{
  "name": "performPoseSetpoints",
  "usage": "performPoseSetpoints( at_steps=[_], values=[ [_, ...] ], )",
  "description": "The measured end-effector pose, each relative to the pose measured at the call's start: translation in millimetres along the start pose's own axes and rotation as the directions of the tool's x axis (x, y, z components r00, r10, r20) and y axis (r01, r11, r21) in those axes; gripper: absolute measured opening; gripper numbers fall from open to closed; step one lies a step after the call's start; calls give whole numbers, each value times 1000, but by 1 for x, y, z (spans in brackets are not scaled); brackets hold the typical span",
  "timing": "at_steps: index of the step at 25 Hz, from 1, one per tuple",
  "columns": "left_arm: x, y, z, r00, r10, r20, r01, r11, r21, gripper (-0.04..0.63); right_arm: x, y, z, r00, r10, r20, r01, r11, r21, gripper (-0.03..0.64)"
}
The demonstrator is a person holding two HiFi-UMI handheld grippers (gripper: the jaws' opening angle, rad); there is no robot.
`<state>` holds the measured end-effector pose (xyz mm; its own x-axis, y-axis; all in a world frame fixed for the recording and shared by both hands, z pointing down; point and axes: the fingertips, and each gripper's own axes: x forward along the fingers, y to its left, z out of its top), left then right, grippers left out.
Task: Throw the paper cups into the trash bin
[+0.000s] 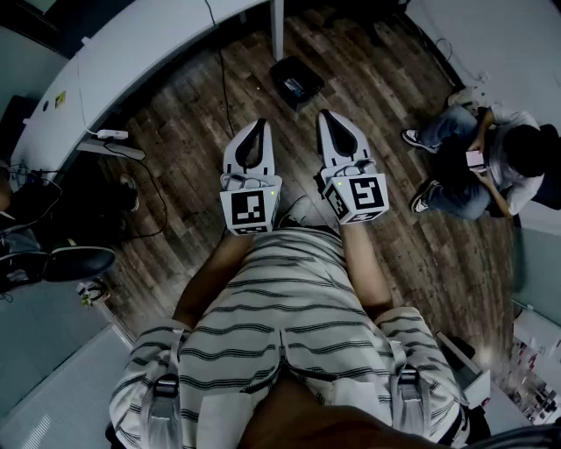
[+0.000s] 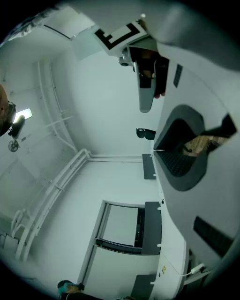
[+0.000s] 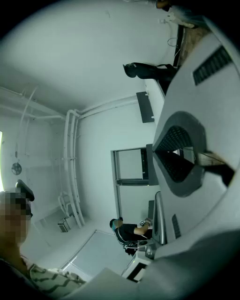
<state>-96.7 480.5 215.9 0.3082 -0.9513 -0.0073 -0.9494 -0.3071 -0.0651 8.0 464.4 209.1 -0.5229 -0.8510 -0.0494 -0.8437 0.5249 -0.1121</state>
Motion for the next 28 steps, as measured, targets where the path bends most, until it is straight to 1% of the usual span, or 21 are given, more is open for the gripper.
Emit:
performPoseSetpoints(
  at_steps=[10,16,19,22,28],
  values=[
    [30,-12,-8,1000,17,-22,-17,1000,8,25,14,-34,-3,1000,3,-9,-3,1000,15,8],
    [61,-16,-10,1000,28,-13,-28,999,27,25,33,-58,4,999,34,28,-35,999,14,8],
    [66,-22,-13,999,39,-29,-38,999,37,25,35,-69,5,999,40,34,-42,998,39,8],
    [70,-19,-18,997,50,-53,-48,998,51,25,39,-74,-1,999,47,20,-48,997,53,8],
    [77,-12,-20,995,75,-61,-71,995,66,25,45,-78,-9,998,59,21,-61,995,77,8]
  ],
)
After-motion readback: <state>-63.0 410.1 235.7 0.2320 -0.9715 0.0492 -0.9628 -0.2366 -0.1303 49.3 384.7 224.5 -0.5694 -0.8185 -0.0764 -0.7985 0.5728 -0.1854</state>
